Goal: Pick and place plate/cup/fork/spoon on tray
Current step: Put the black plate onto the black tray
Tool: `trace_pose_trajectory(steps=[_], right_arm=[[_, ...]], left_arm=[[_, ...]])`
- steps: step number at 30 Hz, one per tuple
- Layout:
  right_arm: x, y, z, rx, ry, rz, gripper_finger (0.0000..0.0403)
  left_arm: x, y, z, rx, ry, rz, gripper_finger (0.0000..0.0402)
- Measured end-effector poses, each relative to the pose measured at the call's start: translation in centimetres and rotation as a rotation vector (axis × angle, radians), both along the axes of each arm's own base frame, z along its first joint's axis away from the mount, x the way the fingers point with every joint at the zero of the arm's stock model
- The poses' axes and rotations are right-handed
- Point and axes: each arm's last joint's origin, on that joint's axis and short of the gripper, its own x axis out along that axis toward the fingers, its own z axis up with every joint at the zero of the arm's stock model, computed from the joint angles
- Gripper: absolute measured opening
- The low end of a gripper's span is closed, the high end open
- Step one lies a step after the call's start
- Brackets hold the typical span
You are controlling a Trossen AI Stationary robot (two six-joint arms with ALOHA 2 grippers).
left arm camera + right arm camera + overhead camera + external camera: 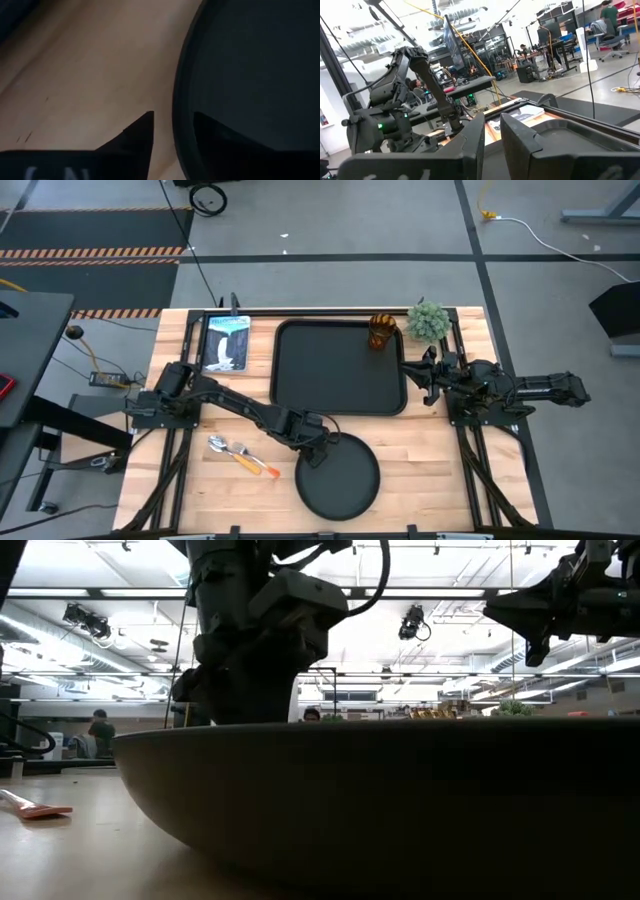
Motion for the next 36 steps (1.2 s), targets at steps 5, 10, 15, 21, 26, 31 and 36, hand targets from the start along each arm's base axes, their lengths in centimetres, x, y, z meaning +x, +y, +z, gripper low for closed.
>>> trace_pose_trajectory(steps=[5,10,15,21,26,31,36], right_arm=[[0.0,0.0,0.0,0.0,-0.001,0.0,0.0068],[0.0,0.0,0.1,0.0,-0.007,0.0,0.0068],[0.0,0.0,0.2,-0.001,-0.017,0.0,0.0068],[0.0,0.0,0.2,-0.001,-0.021,0.001,0.0068],[0.0,0.0,0.2,-0.001,-0.021,0.001,0.0068],[0.0,0.0,0.2,-0.001,-0.02,0.0,0.0068],[0.0,0.0,0.2,-0.001,-0.021,0.0,0.0068]], left_arm=[[0.2,0.1,-0.9,-0.02,0.027,0.002,0.0098],[0.6,0.6,-1.2,-0.016,0.018,0.013,0.0046],[1.0,1.5,-0.1,-0.037,-0.009,0.036,0.0012],[2.1,4.0,1.4,-0.056,-0.02,0.042,0.0011],[3.4,7.7,4.1,-0.071,-0.1,0.016,0.0011],[4.1,13.3,5.2,-0.089,-0.157,0.055,0.0011],[3.3,19.7,5.2,-0.035,-0.166,0.198,0.0011]])
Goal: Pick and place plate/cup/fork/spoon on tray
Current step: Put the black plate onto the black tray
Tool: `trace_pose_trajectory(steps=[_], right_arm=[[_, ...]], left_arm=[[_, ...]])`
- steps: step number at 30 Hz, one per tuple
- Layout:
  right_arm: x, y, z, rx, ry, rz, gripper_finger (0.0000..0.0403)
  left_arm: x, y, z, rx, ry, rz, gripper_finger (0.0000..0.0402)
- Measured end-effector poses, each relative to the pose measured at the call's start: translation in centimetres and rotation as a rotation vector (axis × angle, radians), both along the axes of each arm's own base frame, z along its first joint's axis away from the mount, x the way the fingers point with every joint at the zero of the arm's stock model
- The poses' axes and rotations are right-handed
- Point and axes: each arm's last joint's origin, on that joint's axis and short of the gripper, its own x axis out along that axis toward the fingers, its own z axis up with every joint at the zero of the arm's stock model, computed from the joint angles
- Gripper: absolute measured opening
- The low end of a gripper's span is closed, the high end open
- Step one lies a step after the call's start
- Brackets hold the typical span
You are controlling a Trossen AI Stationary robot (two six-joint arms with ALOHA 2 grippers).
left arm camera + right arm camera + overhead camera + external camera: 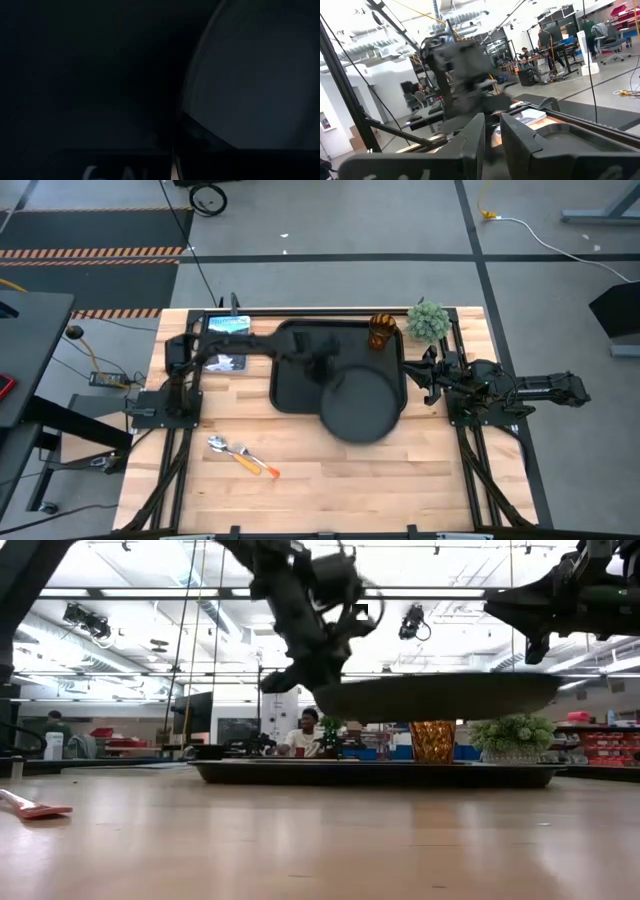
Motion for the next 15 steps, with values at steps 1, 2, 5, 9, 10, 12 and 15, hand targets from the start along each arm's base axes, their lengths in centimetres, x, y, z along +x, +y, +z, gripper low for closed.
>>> trace_pose_trajectory(steps=[1,2,5,9,10,12,15], right_arm=[[0.0,0.0,0.0,0.0,0.0,0.0,0.0068],[0.0,0.0,0.0,0.0,0.0,0.0,0.0068],[0.0,0.0,0.0,0.0,0.0,0.0,0.0068],[0.0,0.0,0.0,0.0,0.0,0.0,0.0068],[0.0,0.0,0.0,0.0,0.001,0.0,0.0068],[0.0,0.0,0.0,0.0,0.0,0.0,0.0068],[0.0,0.0,0.0,0.0,0.0,0.0,0.0068]], left_arm=[[-0.2,1.2,0.0,0.009,0.001,0.033,0.0011],[-0.5,2.3,-0.1,0.017,0.002,0.063,0.0011],[-0.9,5.0,-0.7,0.044,0.008,0.143,0.0014],[-0.5,7.2,-2.3,0.045,-0.017,0.194,0.0014],[-0.3,7.5,-2.9,0.039,-0.025,0.197,0.0013],[0.2,8.0,-4.1,0.025,-0.037,0.195,0.0013],[0.7,8.3,-5.2,-0.006,-0.063,0.193,0.0017]])
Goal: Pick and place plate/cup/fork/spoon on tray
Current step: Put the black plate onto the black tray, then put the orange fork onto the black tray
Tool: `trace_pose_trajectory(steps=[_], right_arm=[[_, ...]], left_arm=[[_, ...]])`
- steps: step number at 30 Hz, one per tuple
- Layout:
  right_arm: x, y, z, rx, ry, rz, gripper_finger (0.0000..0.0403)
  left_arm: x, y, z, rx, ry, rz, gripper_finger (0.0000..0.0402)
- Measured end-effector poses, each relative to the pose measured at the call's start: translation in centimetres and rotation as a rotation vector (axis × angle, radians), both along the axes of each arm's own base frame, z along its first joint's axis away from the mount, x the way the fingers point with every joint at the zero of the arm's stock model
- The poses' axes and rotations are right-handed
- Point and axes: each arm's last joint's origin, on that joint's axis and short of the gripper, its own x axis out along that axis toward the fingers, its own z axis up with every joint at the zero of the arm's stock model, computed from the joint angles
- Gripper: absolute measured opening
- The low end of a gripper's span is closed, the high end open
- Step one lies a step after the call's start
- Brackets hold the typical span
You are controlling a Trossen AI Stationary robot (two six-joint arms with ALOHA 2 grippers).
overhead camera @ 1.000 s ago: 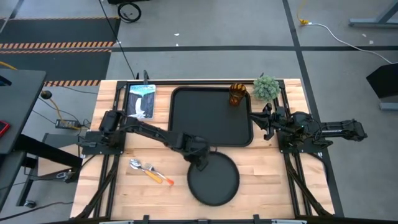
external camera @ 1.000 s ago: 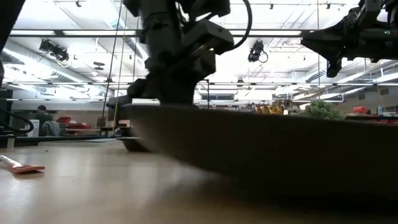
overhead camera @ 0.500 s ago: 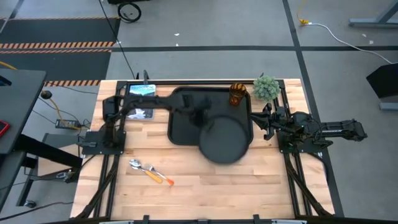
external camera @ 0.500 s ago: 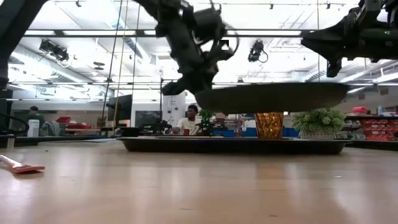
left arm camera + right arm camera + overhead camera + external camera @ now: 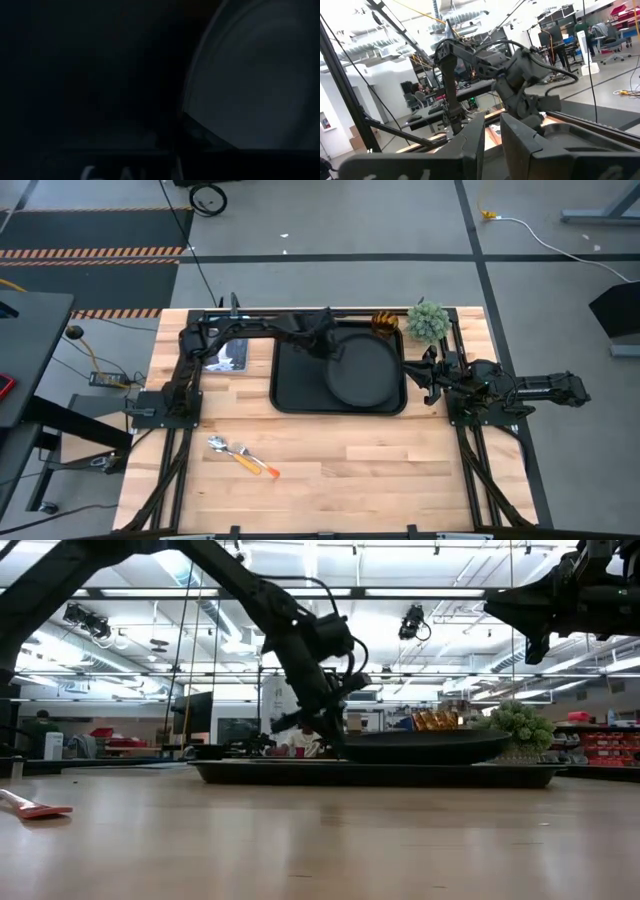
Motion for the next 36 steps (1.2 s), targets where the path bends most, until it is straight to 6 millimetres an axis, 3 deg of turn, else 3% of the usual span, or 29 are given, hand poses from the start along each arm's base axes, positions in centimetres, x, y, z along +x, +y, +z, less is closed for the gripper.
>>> trace_pose_trajectory(steps=[9,18,25,30,36], right_arm=[[0.0,0.0,0.0,0.0,0.0,0.0,0.0068],[0.0,0.0,0.0,0.0,0.0,0.0,0.0068],[0.0,0.0,0.0,0.0,0.0,0.0,0.0068],[0.0,0.0,0.0,0.0,0.0,0.0,0.0068],[0.0,0.0,0.0,0.0,0.0,0.0,0.0068]], left_arm=[[0.3,-0.1,-0.7,0.035,0.016,0.012,0.0022],[0.5,-0.4,-0.6,0.035,0.008,-0.013,0.0098],[-0.4,-1.2,1.3,0.048,0.035,-0.111,0.0118],[-1.9,-4.2,3.5,-0.018,0.128,-0.237,0.0112],[-3.7,-10.2,4.1,-0.179,0.39,-0.285,0.0104]])
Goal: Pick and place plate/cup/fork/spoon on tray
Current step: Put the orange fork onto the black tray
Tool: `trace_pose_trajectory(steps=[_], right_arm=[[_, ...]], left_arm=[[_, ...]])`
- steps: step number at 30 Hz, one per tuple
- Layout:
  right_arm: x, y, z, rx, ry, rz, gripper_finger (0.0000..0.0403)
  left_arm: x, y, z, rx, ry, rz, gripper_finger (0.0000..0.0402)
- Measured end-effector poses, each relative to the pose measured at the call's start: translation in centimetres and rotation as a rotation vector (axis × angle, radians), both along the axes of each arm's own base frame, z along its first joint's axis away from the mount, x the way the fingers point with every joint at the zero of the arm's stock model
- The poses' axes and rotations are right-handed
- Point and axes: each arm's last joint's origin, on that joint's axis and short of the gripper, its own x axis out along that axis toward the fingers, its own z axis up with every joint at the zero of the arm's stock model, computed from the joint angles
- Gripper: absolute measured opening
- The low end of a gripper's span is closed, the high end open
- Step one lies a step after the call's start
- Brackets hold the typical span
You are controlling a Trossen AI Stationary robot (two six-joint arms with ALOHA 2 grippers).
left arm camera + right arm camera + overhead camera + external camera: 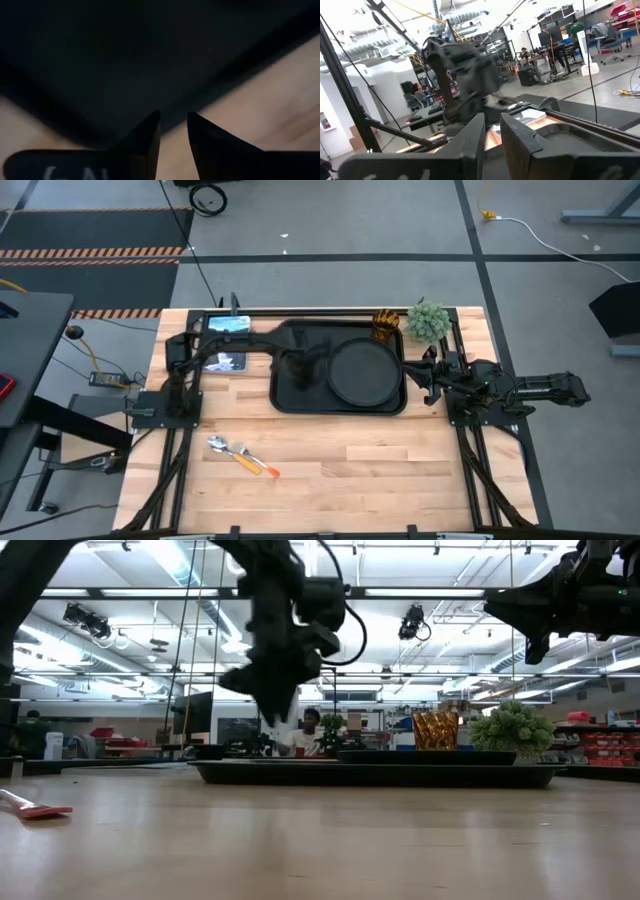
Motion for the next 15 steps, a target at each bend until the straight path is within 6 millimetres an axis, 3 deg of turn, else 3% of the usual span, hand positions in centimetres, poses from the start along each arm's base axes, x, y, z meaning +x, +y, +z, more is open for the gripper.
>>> trace_pose_trajectory(steps=[7,15], right_arm=[[0.0,0.0,0.0,0.0,0.0,0.0,0.0068],[0.0,0.0,0.0,0.0,0.0,0.0,0.0068]], left_arm=[[0.0,-8.3,0.0,0.013,0.108,0.029,0.0103],[-1.5,-17.1,-0.1,0.175,0.118,0.358,0.0102]])
